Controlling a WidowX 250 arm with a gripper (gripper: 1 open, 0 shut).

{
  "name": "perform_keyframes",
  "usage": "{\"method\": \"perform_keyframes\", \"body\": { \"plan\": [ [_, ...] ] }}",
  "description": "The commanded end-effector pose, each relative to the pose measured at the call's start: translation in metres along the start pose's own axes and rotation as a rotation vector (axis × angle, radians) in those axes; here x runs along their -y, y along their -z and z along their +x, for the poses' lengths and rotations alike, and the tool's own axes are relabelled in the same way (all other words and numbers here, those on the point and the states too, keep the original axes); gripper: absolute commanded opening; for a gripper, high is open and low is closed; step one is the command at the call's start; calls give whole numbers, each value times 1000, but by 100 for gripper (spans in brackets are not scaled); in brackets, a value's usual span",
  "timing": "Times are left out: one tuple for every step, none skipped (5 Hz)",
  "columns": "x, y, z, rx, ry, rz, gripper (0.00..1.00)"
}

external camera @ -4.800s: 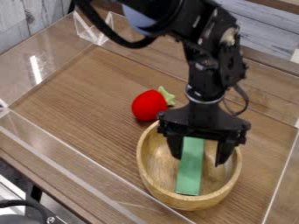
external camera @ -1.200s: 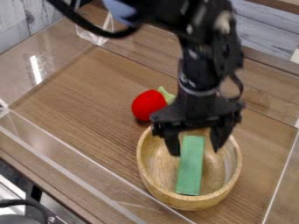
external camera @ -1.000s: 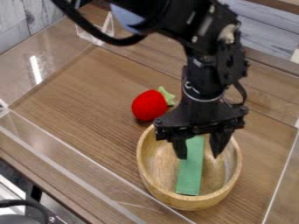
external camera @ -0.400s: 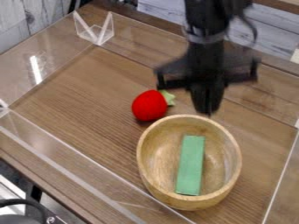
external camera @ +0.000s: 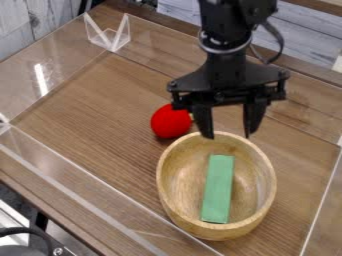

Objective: Remove the green block from the brown bowl and put it on the table

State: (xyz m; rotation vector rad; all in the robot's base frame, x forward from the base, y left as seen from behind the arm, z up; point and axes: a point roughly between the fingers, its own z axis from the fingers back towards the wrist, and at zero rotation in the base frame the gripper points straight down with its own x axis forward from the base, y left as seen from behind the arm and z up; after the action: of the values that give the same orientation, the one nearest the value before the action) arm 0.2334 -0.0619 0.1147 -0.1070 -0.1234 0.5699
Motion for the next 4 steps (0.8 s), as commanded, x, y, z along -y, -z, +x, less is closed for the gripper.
{"method": "perform_keyframes", "body": {
  "plan": [
    [2, -4, -2, 21, 36, -25, 100],
    [9, 2, -11, 10, 10, -5, 100],
    [15, 10, -21, -3, -20, 18, 100],
    [8, 20, -21, -12, -31, 42, 100]
  ]
}}
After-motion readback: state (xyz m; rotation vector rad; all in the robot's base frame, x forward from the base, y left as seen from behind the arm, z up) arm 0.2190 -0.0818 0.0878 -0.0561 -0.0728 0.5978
